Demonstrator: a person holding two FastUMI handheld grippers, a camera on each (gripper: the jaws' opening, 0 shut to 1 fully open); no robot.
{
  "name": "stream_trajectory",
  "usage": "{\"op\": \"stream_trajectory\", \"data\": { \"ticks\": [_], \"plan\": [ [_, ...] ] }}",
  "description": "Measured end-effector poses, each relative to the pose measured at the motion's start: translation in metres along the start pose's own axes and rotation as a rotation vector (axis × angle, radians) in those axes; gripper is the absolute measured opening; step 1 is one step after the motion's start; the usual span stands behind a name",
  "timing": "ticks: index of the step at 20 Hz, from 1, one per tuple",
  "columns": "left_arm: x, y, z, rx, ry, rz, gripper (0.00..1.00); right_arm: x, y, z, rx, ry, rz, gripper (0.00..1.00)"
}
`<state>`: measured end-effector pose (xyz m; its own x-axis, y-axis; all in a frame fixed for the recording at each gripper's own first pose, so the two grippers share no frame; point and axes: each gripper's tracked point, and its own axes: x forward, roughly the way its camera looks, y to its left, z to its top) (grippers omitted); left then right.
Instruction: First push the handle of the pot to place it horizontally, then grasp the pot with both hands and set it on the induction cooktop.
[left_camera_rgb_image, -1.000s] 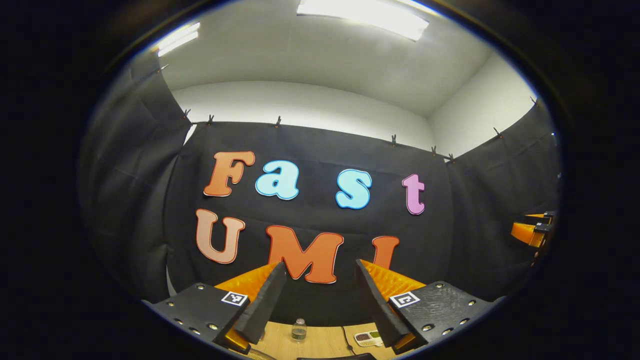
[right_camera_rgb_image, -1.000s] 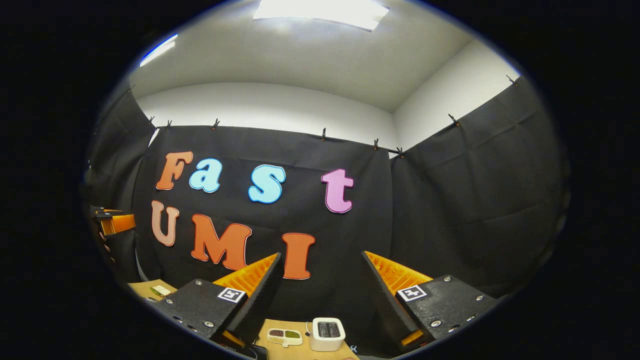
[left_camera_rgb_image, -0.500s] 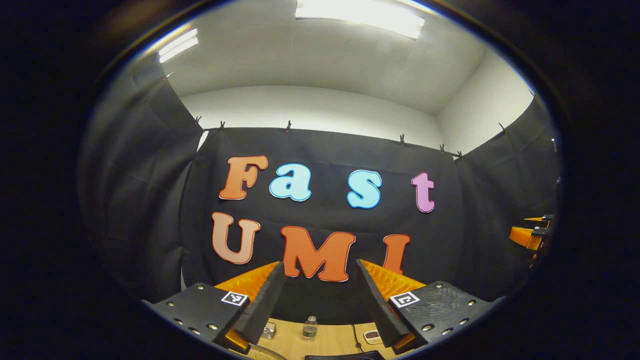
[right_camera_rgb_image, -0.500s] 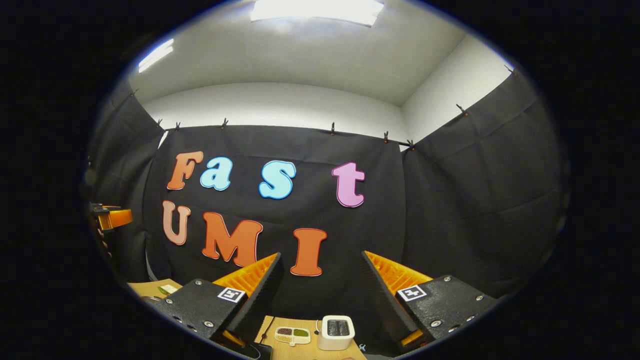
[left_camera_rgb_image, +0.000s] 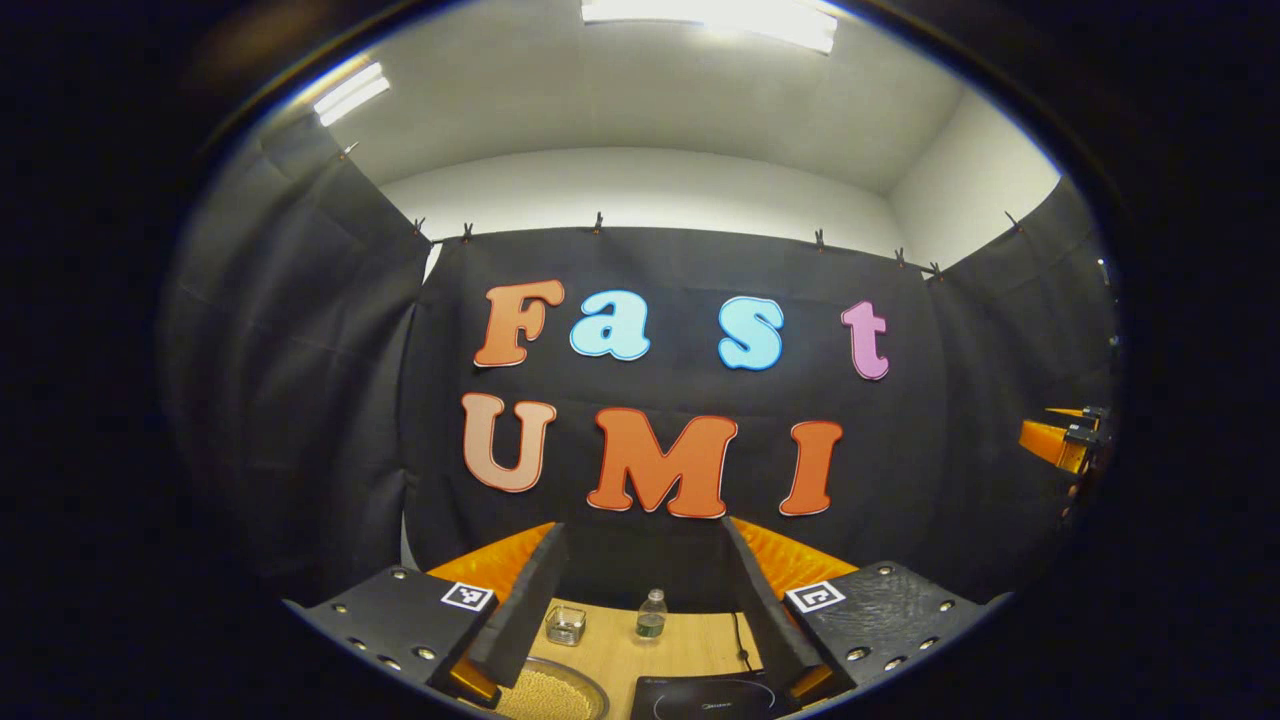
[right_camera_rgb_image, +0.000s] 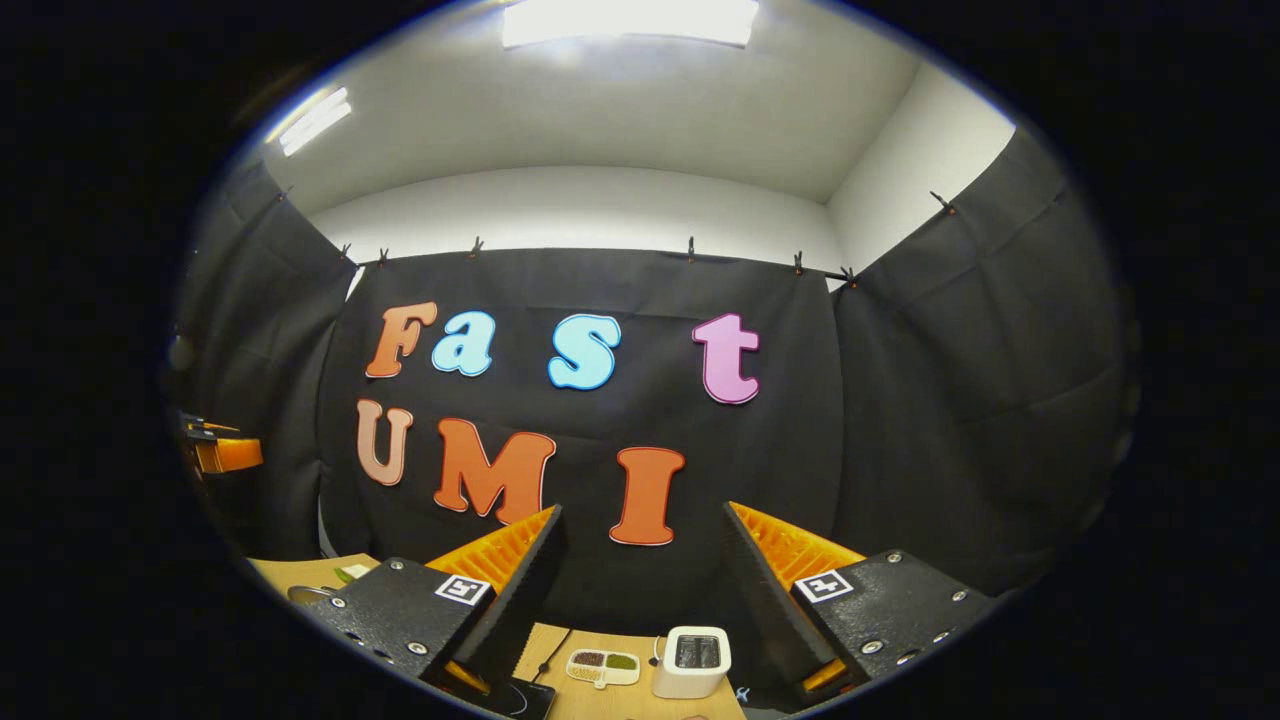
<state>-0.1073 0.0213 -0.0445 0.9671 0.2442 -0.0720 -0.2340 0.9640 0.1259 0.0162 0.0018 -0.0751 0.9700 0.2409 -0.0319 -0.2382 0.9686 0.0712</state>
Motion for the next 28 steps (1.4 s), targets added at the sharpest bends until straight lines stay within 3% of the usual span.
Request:
{"op": "stream_trajectory", "data": {
  "ticks": [1,2,3,4,5,8,10,14,18,23,28],
  "plan": [
    [-0.004,0.004,-0.012,0.004,0.031,0.009,0.89,0.0,0.001,-0.002,-0.002,0.002,0.006,0.95],
    [-0.007,0.008,-0.026,0.007,0.071,0.008,0.74,0.0,0.002,-0.005,-0.002,0.003,0.011,0.95],
    [-0.01,0.01,-0.039,0.013,0.115,0.008,0.74,-0.001,0.002,-0.007,0.0,0.006,0.014,0.95],
    [-0.011,0.016,-0.053,0.021,0.156,0.008,0.61,-0.003,0.004,-0.01,0.004,0.01,0.018,0.95],
    [-0.013,0.015,-0.068,0.027,0.199,-0.004,0.58,-0.004,0.005,-0.012,0.007,0.014,0.019,0.95],
    [-0.014,0.038,-0.109,0.081,0.305,0.033,0.29,-0.008,0.005,-0.018,0.005,0.024,0.012,0.95],
    [-0.018,0.039,-0.144,0.095,0.405,-0.008,0.11,-0.011,0.007,-0.021,0.007,0.027,0.0,0.95],
    [-0.03,0.059,-0.215,0.153,0.607,-0.048,0.04,-0.014,0.012,-0.03,0.002,0.046,-0.03,0.95],
    [-0.053,0.069,-0.28,0.152,0.779,-0.113,0.03,-0.016,0.015,-0.039,-0.006,0.067,-0.074,0.95],
    [-0.088,0.084,-0.336,0.133,0.967,-0.176,0.03,-0.015,0.02,-0.049,0.012,0.094,-0.108,0.97],
    [-0.125,0.097,-0.376,0.177,1.16,-0.242,0.03,-0.014,0.026,-0.052,-0.021,0.103,-0.137,0.95]
  ]
}}
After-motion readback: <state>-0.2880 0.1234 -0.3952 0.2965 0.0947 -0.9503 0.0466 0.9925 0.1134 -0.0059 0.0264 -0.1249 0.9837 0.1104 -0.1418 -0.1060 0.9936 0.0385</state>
